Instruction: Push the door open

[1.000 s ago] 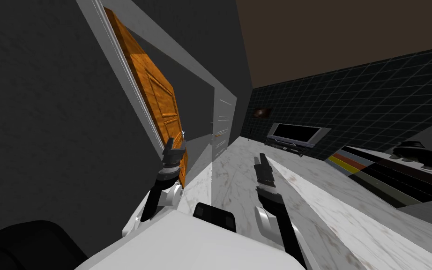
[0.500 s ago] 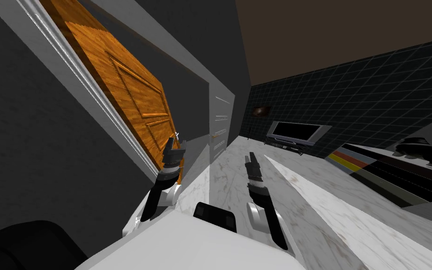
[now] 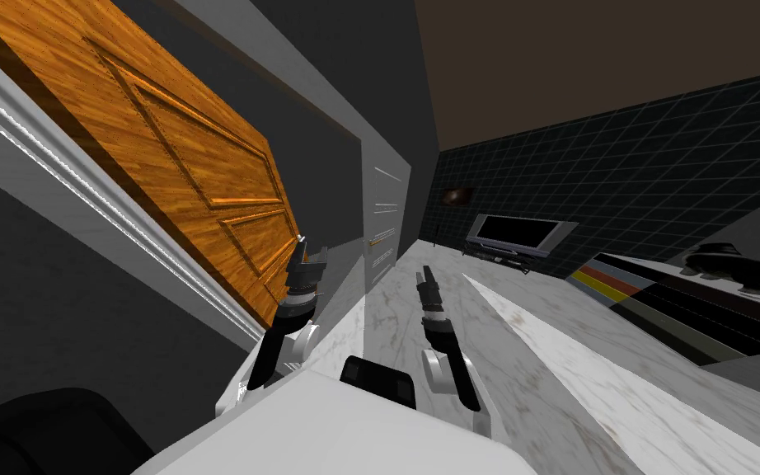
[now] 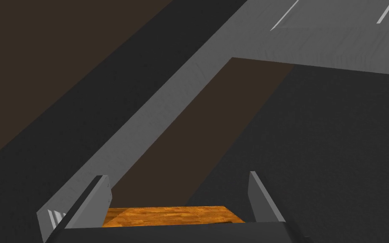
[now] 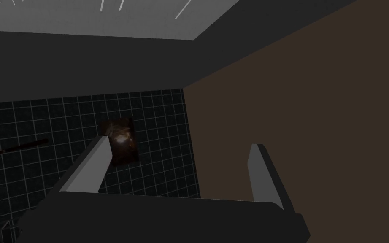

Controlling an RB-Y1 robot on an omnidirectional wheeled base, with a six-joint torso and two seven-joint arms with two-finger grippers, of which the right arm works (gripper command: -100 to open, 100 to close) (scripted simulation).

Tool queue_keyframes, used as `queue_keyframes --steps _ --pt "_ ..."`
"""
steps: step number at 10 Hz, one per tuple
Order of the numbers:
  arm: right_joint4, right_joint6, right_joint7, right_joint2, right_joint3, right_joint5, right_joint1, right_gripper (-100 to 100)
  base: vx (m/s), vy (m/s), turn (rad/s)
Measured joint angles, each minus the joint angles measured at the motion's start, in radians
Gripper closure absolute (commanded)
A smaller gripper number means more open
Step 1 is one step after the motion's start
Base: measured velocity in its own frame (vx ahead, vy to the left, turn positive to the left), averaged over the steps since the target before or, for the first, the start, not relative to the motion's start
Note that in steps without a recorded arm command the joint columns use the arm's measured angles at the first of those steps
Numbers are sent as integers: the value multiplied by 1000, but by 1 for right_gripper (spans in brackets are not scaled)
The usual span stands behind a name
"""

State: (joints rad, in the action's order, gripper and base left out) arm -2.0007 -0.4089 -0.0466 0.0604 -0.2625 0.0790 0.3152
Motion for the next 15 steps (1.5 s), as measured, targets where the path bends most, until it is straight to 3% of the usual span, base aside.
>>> queue_keyframes --steps 3,5,9,12,15 --pt "48 2 20 11 -61 -7 -37 -100 155 -19 -49" --pt "104 -12 37 19 -100 -15 -69 -100 145 -23 -35" --pt "142 6 58 28 -181 -22 -106 -100 126 -22 -48" --pt "196 23 82 33 -251 -33 -161 -100 153 -19 -46" --pt "257 18 102 36 -302 -41 -204 -100 132 -13 -40"
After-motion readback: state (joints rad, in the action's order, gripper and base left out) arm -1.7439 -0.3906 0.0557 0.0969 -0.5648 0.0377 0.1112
